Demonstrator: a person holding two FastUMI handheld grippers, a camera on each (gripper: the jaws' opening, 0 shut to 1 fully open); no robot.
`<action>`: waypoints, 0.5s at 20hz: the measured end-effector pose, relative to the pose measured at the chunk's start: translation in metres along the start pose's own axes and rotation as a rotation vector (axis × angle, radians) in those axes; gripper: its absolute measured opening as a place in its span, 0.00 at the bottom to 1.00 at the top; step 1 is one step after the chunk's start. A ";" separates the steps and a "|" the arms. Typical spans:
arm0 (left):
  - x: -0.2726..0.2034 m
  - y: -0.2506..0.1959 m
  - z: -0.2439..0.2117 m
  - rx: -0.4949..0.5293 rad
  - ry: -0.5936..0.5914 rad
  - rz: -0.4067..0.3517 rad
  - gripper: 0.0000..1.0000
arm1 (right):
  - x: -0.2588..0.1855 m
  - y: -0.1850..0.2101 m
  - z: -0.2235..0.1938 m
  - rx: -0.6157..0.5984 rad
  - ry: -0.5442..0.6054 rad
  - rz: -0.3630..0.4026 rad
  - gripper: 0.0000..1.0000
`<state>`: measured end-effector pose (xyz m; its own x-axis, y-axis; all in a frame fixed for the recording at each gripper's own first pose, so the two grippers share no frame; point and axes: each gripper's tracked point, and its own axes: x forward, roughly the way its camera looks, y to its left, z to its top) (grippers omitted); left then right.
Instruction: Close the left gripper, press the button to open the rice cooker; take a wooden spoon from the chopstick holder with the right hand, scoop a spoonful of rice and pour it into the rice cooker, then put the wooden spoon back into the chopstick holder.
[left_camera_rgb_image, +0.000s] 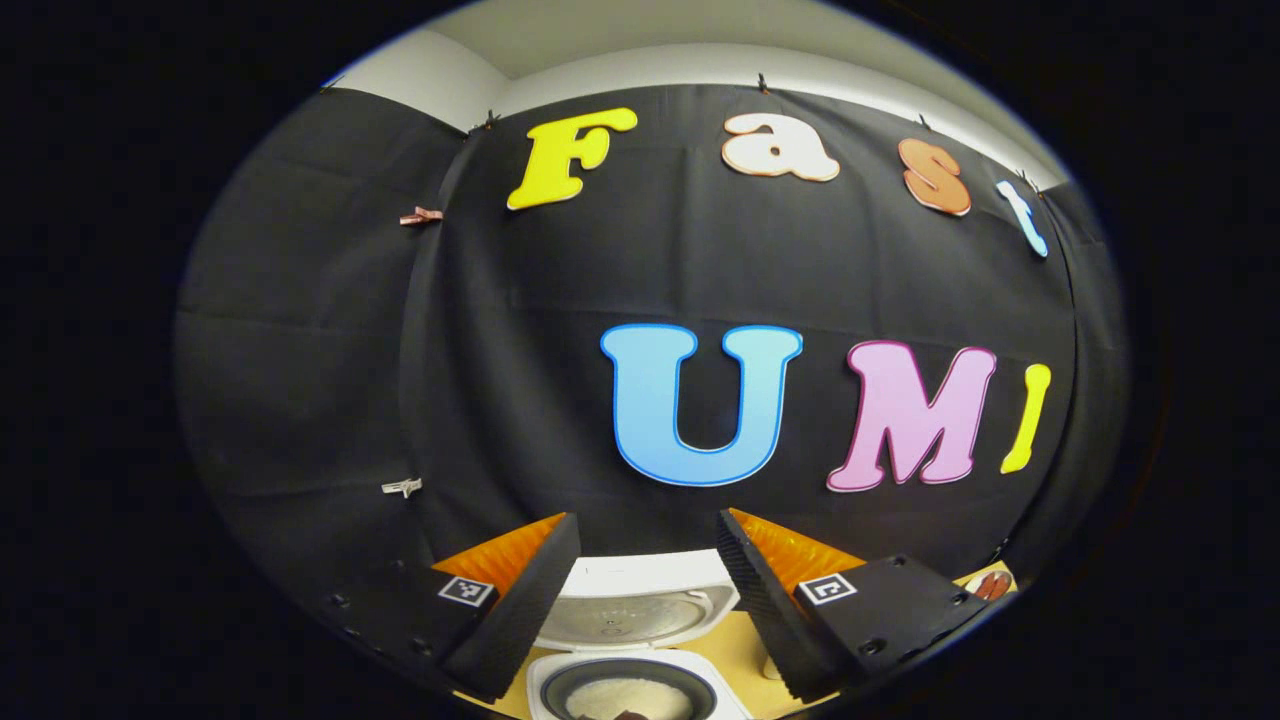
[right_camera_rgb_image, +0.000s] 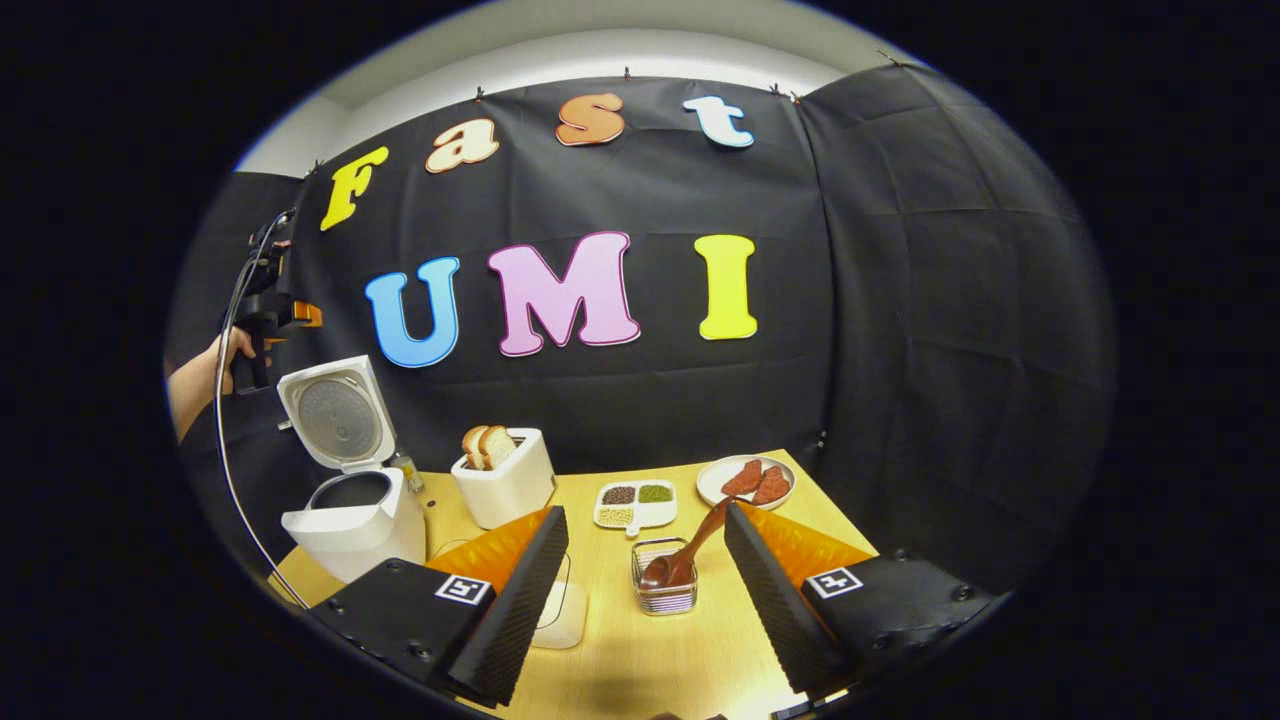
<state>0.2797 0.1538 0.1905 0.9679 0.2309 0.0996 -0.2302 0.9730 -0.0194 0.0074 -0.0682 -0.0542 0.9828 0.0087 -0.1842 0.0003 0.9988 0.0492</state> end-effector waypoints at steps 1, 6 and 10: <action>0.015 0.005 -0.010 -0.001 0.013 0.007 0.94 | -0.002 -0.002 0.001 -0.002 -0.004 -0.013 0.98; 0.061 0.029 -0.035 -0.065 0.039 0.045 0.95 | -0.011 -0.005 0.003 -0.025 0.004 -0.068 0.98; 0.076 0.036 -0.059 0.008 0.113 0.065 0.94 | -0.017 0.006 0.000 -0.046 0.009 -0.074 0.98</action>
<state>0.3511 0.2065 0.1389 0.9559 0.2934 -0.0144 -0.2936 0.9558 -0.0138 -0.0091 -0.0622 -0.0508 0.9787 -0.0649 -0.1946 0.0642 0.9979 -0.0100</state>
